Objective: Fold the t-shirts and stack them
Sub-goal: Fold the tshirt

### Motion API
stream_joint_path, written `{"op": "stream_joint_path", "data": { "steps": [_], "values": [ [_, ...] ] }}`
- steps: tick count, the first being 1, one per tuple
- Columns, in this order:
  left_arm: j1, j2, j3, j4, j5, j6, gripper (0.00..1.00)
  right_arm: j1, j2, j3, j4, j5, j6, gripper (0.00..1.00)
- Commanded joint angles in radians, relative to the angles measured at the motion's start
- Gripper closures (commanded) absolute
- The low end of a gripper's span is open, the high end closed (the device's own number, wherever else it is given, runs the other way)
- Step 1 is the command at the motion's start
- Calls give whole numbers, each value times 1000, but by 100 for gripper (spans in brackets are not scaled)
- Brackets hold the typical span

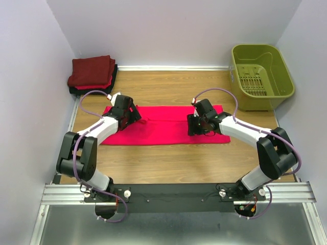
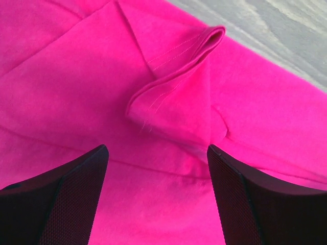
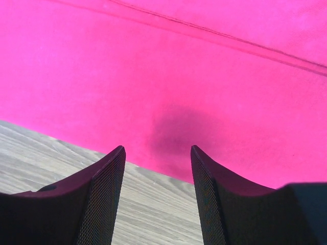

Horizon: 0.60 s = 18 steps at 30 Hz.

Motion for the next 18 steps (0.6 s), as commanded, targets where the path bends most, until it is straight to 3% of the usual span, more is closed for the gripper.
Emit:
{"op": "stream_joint_path", "data": {
  "steps": [1, 18],
  "values": [
    [2, 53, 46, 76, -12, 3, 16, 6, 7, 5, -8, -17, -22, 39],
    [-77, 180, 195, 89, 28, 15, 20, 6, -22, -10, -8, 9, -22, 39]
  ]
}}
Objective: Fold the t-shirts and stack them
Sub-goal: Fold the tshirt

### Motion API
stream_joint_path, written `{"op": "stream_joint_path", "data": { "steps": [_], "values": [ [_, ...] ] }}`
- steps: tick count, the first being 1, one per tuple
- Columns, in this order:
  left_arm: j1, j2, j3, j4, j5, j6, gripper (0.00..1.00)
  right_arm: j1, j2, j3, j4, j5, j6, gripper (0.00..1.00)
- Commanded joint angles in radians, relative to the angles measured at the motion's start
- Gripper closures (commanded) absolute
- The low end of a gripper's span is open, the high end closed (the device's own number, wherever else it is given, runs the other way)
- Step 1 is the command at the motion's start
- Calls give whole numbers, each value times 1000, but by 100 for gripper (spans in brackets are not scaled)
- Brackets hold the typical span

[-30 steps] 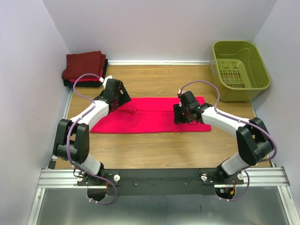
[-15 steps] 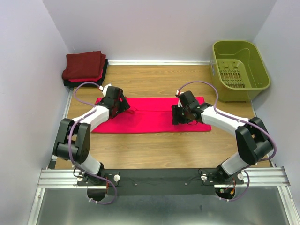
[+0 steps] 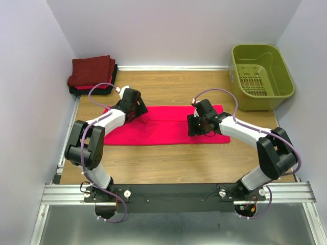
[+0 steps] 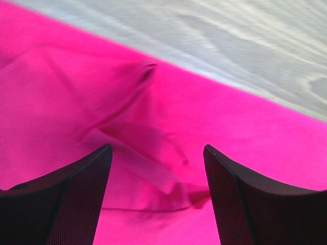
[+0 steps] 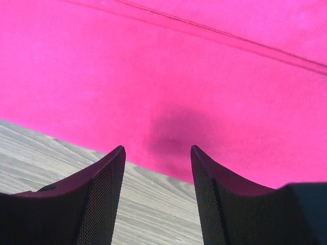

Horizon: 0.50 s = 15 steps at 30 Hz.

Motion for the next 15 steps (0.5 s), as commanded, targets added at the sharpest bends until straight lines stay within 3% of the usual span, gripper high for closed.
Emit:
{"op": "stream_joint_path", "data": {
  "steps": [1, 9, 13, 15],
  "values": [
    [-53, 30, 66, 33, 23, 15, 21, 6, -20, 2, -8, 10, -14, 39],
    [-140, 114, 186, 80, 83, 61, 21, 6, 26, 71, -6, -17, -49, 39],
    [-116, 38, 142, 79, 26, 39, 21, 35, 86, 151, 3, -65, -107, 40],
    [-53, -19, 125, 71, 31, 39, 21, 54, 115, 196, 15, -91, -147, 41]
  ]
}}
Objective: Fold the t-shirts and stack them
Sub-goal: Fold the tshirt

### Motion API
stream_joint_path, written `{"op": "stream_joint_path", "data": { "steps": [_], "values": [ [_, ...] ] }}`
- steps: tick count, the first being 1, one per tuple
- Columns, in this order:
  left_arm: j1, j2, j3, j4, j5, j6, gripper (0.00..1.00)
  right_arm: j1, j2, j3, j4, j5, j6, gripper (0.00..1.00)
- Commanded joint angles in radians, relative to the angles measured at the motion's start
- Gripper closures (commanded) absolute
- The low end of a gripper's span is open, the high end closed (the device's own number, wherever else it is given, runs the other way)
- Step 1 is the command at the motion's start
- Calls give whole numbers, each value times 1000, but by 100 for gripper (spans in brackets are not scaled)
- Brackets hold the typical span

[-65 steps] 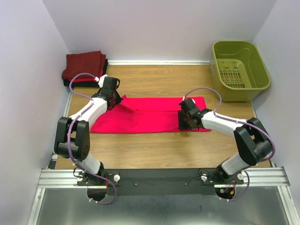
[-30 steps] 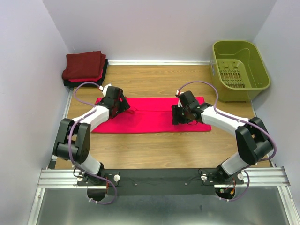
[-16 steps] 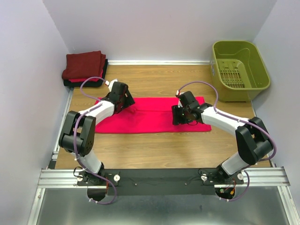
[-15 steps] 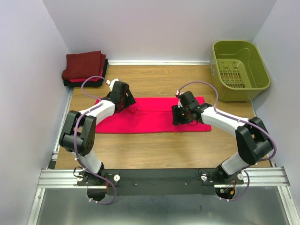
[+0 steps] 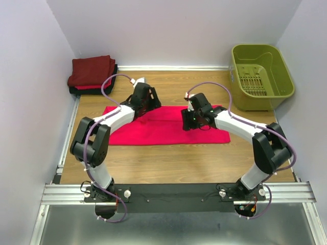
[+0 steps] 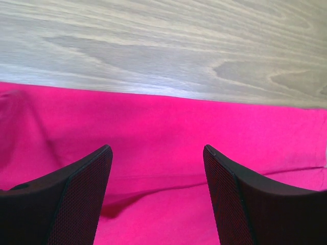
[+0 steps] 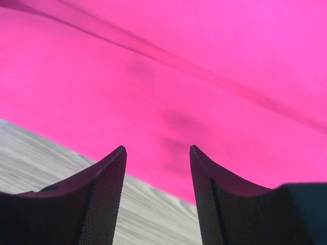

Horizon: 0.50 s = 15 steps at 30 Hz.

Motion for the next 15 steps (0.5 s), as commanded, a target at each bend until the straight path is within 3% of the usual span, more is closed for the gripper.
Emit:
{"op": "stream_joint_path", "data": {
  "steps": [1, 7, 10, 15],
  "values": [
    [105, -110, -40, -16, -18, 8, 21, 59, 70, 125, 22, -75, -91, 41],
    [333, -259, -141, -102, -20, 75, 20, 131, 253, 384, 40, -133, -192, 44],
    [408, -314, -209, -122, -33, 100, 20, 155, 366, 490, 40, -164, -232, 50],
    [508, -429, -385, -133, -42, 86, 22, 200, 529, 725, 40, -204, -286, 51]
  ]
}}
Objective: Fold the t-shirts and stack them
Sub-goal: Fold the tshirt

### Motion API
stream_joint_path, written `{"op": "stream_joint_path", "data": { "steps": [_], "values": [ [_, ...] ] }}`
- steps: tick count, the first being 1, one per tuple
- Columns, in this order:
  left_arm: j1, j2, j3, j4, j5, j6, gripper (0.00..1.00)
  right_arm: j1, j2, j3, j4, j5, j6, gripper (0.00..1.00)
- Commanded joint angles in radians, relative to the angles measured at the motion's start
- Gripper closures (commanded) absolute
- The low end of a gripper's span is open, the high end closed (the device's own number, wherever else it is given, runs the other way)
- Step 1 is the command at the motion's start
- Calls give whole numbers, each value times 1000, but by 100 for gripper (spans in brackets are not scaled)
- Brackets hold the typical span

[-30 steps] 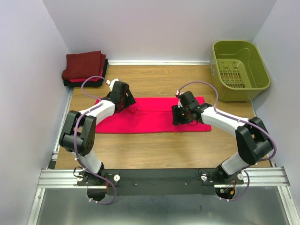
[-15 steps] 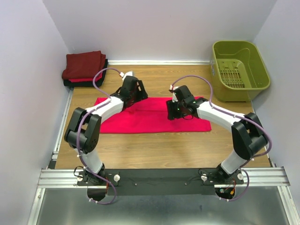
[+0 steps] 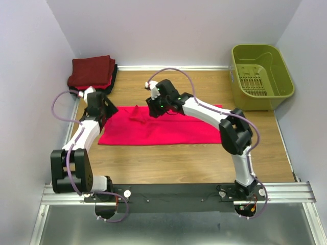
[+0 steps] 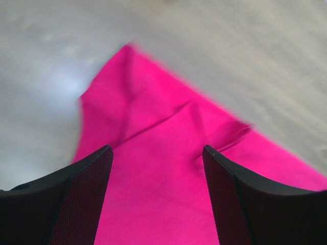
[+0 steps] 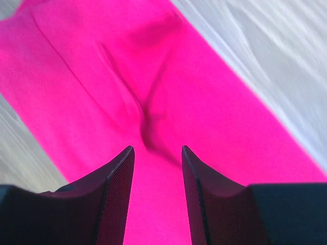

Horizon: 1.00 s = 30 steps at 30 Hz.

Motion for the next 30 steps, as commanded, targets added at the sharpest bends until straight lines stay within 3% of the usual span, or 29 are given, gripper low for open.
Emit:
{"op": "stream_joint_path", "data": {
  "steps": [1, 5, 13, 30],
  "values": [
    [44, -85, -137, -40, -35, 9, 23, 38, 132, 148, 0, -63, -75, 51],
    [73, -115, -206, -31, -38, 0, 26, 50, 239, 308, 3, -89, -87, 51],
    [73, -64, -226, -45, -19, -23, 27, 84, 373, 464, 0, -171, -110, 54],
    [76, 8, -212, -75, -23, -4, 27, 105, 494, 529, 1, -136, -110, 60]
  ]
}}
